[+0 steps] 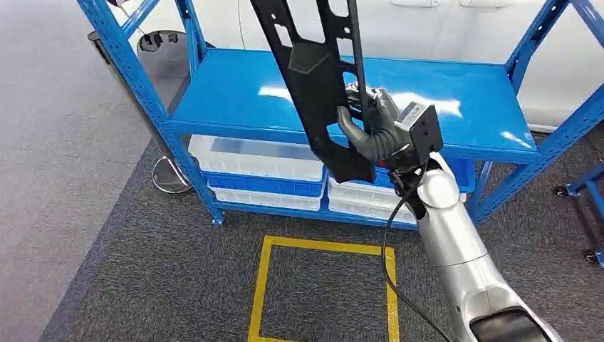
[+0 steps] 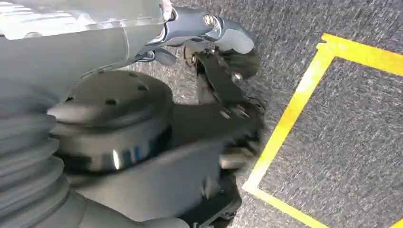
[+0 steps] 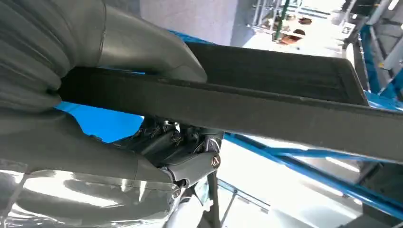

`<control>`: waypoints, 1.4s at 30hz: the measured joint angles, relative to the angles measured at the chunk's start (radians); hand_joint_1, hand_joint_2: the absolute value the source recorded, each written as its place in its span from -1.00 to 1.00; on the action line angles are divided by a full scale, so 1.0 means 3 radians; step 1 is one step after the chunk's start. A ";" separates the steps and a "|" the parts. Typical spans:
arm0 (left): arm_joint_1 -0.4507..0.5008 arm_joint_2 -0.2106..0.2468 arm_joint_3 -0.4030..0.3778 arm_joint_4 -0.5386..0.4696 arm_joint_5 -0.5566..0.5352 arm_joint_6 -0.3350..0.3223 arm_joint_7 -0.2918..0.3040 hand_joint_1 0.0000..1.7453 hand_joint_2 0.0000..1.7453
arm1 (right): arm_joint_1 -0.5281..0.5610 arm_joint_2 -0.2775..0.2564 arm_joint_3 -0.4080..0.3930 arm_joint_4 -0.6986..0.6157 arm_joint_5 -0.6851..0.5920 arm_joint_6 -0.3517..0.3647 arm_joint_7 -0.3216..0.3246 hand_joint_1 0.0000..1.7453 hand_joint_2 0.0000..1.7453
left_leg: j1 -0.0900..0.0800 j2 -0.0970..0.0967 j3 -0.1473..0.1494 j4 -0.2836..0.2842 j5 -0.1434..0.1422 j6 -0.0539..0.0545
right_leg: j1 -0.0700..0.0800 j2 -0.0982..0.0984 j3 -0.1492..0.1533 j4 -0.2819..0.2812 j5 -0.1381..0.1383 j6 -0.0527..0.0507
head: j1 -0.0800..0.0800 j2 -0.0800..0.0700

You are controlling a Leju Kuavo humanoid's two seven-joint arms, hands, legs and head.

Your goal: Take the parts from the cabinet and place them on the table.

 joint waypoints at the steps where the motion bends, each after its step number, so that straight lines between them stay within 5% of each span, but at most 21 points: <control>1: -0.0005 0.0001 0.0000 0.0000 0.0000 -0.0003 0.0000 -1.00 1.00 | -0.0009 0.0000 0.0001 0.0014 -0.0024 0.0033 -0.0004 1.00 1.00 | -0.0015 -0.0003 0.0167 -0.0293 0.0028 0.0045 | -0.0003 -0.0002 -0.0004 -0.0001 0.0012 0.0005 | 0.0002 0.0000; 2: -0.0009 0.0006 0.0000 0.0000 -0.0001 -0.0003 0.0000 -1.00 1.00 | -0.0021 -0.0001 0.0001 0.0027 -0.0054 0.0072 -0.0009 1.00 1.00 | -0.0024 0.0000 0.0233 -0.0391 -0.0025 0.0052 | 0.0007 -0.0005 -0.0014 -0.0007 0.0032 0.0028 | 0.0011 0.0001; 6: -0.0004 0.0005 0.0000 0.0000 -0.0006 -0.0005 -0.0001 -1.00 1.00 | -0.0023 -0.0003 0.0005 0.0059 -0.0181 0.0202 -0.0032 1.00 1.00 | -0.0040 0.0001 0.0191 -0.0473 0.0103 0.0095 | -0.0006 -0.0008 -0.0020 -0.0065 0.0128 0.0124 | 0.0005 0.0001; 8: -0.0019 0.0000 -0.0003 0.0000 -0.0009 -0.0005 -0.0001 -1.00 1.00 | -0.0030 -0.0008 -0.0006 0.0064 -0.0221 0.0260 -0.0046 1.00 1.00 | -0.0016 0.0023 0.0163 -0.0529 0.0188 0.0131 | -0.0016 -0.0001 -0.0103 0.0103 -0.0105 0.0142 | 0.0019 0.0000; 10: -0.0024 -0.0003 -0.0004 0.0000 -0.0009 -0.0005 -0.0001 -1.00 1.00 | -0.0021 -0.0009 -0.0011 0.0071 -0.0239 0.0286 -0.0053 1.00 1.00 | -0.0021 0.0025 0.0099 -0.0528 0.0225 0.0140 | -0.0033 0.0002 -0.0280 0.0633 -0.0444 0.0169 | 0.0022 0.0000; 11: -0.0021 -0.0003 -0.0004 0.0000 -0.0010 -0.0005 -0.0003 -1.00 1.00 | -0.0011 -0.0009 -0.0011 0.0078 -0.0241 0.0289 -0.0053 1.00 1.00 | -0.0021 0.0027 0.0071 -0.0523 0.0244 0.0140 | -0.0037 0.0002 -0.0349 0.0859 -0.0530 0.0181 | 0.0022 0.0000; 12: -0.0019 -0.0003 -0.0004 0.0000 -0.0010 -0.0003 -0.0005 -1.00 1.00 | 0.0001 -0.0009 -0.0011 0.0084 -0.0243 0.0290 -0.0053 1.00 1.00 | -0.0019 0.0028 0.0038 -0.0514 0.0263 0.0136 | -0.0044 0.0001 -0.0372 0.0998 -0.0530 0.0195 | 0.0020 0.0001; 14: -0.0020 -0.0003 -0.0008 0.0000 -0.0017 0.0001 -0.0024 -1.00 1.00 | 0.0009 -0.0009 -0.0011 0.0086 -0.0249 0.0317 -0.0048 1.00 1.00 | -0.0013 0.0026 -0.0021 -0.0483 0.0287 0.0121 | -0.0066 0.0000 -0.0170 0.0756 -0.0319 0.0210 | 0.0023 0.0001; 16: -0.0020 -0.0004 -0.0017 0.0000 -0.0027 0.0008 -0.0044 -1.00 1.00 | 0.0003 -0.0009 -0.0015 0.0085 -0.0258 0.0346 -0.0043 1.00 1.00 | -0.0007 0.0023 -0.0059 -0.0426 0.0287 0.0106 | -0.0078 -0.0007 0.0222 0.0133 -0.0162 0.0207 | 0.0024 0.0000; 17: -0.0024 -0.0004 -0.0023 0.0000 -0.0031 0.0009 -0.0060 -1.00 1.00 | -0.0004 -0.0009 -0.0018 0.0085 -0.0261 0.0352 -0.0039 1.00 1.00 | -0.0021 0.0022 -0.0097 -0.0400 0.0285 0.0081 | -0.0056 -0.0004 0.0327 -0.0033 -0.0252 0.0185 | 0.0027 0.0001; 22: -0.0028 -0.0003 -0.0038 0.0000 -0.0041 0.0018 -0.0074 -1.00 1.00 | -0.0007 -0.0010 -0.0019 0.0086 -0.0307 0.0398 -0.0018 1.00 1.00 | -0.0011 0.0019 -0.0141 -0.0352 0.0282 -0.0012 | -0.0065 -0.0006 0.0272 -0.0062 -0.0189 0.0059 | 0.0028 0.0000; 25: -0.0022 -0.0003 -0.0046 0.0000 -0.0039 0.0018 -0.0076 -1.00 1.00 | -0.0014 -0.0006 -0.0019 0.0093 -0.0318 0.0407 -0.0018 1.00 1.00 | 0.0006 0.0018 -0.0393 0.0293 -0.0121 -0.0067 | -0.0060 -0.0011 0.0238 -0.0063 -0.0163 0.0019 | 0.0009 0.0000; 27: -0.0014 -0.0003 -0.0050 0.0000 -0.0037 0.0018 -0.0076 -1.00 1.00 | -0.0011 -0.0006 -0.0017 0.0113 -0.0318 0.0408 -0.0017 1.00 1.00 | 0.0013 0.0018 -0.0550 0.0715 -0.0249 -0.0083 | -0.0056 -0.0012 0.0221 -0.0059 -0.0150 0.0018 | 0.0009 0.0000; 29: -0.0008 -0.0001 -0.0052 0.0000 -0.0033 0.0019 -0.0076 -1.00 1.00 | -0.0011 -0.0006 -0.0017 0.0132 -0.0321 0.0408 -0.0014 1.00 1.00 | 0.0014 0.0018 -0.0407 0.0500 -0.0067 -0.0076 | -0.0057 -0.0010 0.0221 -0.0053 -0.0147 0.0022 | 0.0008 0.0000; 31: -0.0011 0.0000 -0.0056 0.0000 -0.0027 0.0022 -0.0076 -1.00 1.00 | -0.0015 -0.0006 -0.0017 0.0135 -0.0327 0.0408 -0.0014 1.00 1.00 | 0.0014 0.0017 -0.0074 -0.0122 0.0208 -0.0044 | -0.0057 -0.0006 0.0227 -0.0044 -0.0151 0.0031 | 0.0009 0.0001; 32: -0.0014 0.0000 -0.0057 0.0000 -0.0024 0.0023 -0.0076 -1.00 1.00 | -0.0019 -0.0006 -0.0017 0.0136 -0.0328 0.0408 -0.0014 1.00 1.00 | 0.0005 0.0009 0.0036 -0.0314 0.0167 -0.0019 | -0.0048 -0.0006 0.0218 -0.0043 -0.0149 0.0047 | 0.0010 0.0000; 35: -0.0011 0.0000 -0.0057 0.0000 -0.0024 0.0029 -0.0076 -1.00 1.00 | -0.0027 -0.0006 -0.0017 0.0145 -0.0336 0.0412 -0.0015 1.00 1.00 | -0.0020 0.0008 0.0036 -0.0374 0.0167 0.0016 | -0.0046 -0.0003 0.0190 -0.0048 -0.0118 0.0107 | 0.0011 0.0001; 37: -0.0011 -0.0001 -0.0060 0.0000 -0.0024 0.0034 -0.0078 -1.00 1.00 | -0.0032 -0.0006 -0.0017 0.0148 -0.0341 0.0417 -0.0015 1.00 1.00 | 0.0022 0.0012 0.0045 -0.0441 0.0211 0.0081 | -0.0046 0.0005 0.0190 -0.0074 -0.0145 0.0157 | 0.0014 0.0001; 38: -0.0014 -0.0003 -0.0062 0.0000 -0.0025 0.0034 -0.0081 -1.00 1.00 | -0.0042 -0.0008 -0.0018 0.0151 -0.0346 0.0421 -0.0015 1.00 1.00 | 0.0010 0.0015 0.0047 -0.0464 0.0231 0.0101 | -0.0044 0.0004 0.0151 0.0029 -0.0221 0.0159 | 0.0015 0.0000; 41: -0.0019 -0.0001 -0.0065 0.0000 -0.0025 0.0034 -0.0081 -1.00 1.00 | -0.0051 -0.0009 -0.0017 0.0177 -0.0364 0.0431 -0.0017 1.00 1.00 | 0.0000 0.0020 0.0014 -0.0456 0.0245 0.0123 | -0.0050 0.0004 -0.0202 0.0807 -0.0587 0.0169 | 0.0018 0.0000; 42: -0.0017 -0.0001 -0.0065 0.0000 -0.0027 0.0034 -0.0081 -1.00 1.00 | -0.0044 -0.0010 -0.0015 0.0188 -0.0368 0.0443 -0.0017 1.00 1.00 | -0.0003 0.0019 0.0003 -0.0446 0.0246 0.0125 | -0.0050 0.0004 -0.0286 0.0990 -0.0625 0.0176 | 0.0017 0.0001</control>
